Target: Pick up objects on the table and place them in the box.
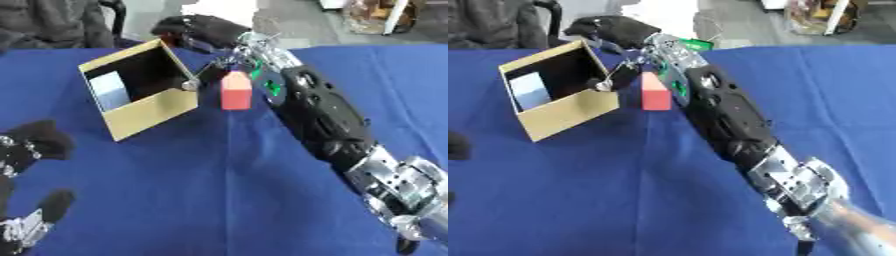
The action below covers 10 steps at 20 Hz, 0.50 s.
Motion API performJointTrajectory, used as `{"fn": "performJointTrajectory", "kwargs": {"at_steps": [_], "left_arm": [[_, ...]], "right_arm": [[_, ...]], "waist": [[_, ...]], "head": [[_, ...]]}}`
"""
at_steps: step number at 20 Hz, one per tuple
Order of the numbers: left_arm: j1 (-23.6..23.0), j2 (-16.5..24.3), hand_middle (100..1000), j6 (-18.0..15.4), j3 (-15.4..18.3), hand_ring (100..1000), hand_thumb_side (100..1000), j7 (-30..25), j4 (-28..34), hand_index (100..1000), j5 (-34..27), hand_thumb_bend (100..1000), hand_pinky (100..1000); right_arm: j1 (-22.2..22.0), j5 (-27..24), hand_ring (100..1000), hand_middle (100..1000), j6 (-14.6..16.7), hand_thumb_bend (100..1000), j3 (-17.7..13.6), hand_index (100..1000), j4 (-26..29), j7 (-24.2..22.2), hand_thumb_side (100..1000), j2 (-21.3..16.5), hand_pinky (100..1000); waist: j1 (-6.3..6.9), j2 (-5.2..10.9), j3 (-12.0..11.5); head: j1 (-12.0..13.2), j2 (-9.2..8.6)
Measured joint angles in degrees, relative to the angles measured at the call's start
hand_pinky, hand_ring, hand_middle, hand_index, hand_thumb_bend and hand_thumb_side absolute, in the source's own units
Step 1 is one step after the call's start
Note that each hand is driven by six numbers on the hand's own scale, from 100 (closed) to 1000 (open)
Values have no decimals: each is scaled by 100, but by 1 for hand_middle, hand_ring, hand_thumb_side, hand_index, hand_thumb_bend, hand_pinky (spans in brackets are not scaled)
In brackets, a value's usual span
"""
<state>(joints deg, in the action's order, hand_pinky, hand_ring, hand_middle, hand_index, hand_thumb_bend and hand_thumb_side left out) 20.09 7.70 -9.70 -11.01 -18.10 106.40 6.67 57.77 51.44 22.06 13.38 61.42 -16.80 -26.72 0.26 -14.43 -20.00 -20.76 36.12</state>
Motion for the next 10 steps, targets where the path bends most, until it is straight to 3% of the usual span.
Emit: {"fn": "performJointTrajectory", "kwargs": {"at_steps": [6,10], "left_arm": [[-49,47,671,-1,28,711,458,11,-1,862,38,506,693],[-64,48,671,-2,28,711,459,12,-2,862,41,506,693]], "right_arm": [[-137,-511,979,940,-101,354,-198,1000,-234,-1018,344,-273,913],[-159,-630,981,940,-222,345,-324,1000,-386,-1313,348,-348,912]], "waist": [[38,29,128],[60,29,126]], "head": [[48,1],[49,4]]}}
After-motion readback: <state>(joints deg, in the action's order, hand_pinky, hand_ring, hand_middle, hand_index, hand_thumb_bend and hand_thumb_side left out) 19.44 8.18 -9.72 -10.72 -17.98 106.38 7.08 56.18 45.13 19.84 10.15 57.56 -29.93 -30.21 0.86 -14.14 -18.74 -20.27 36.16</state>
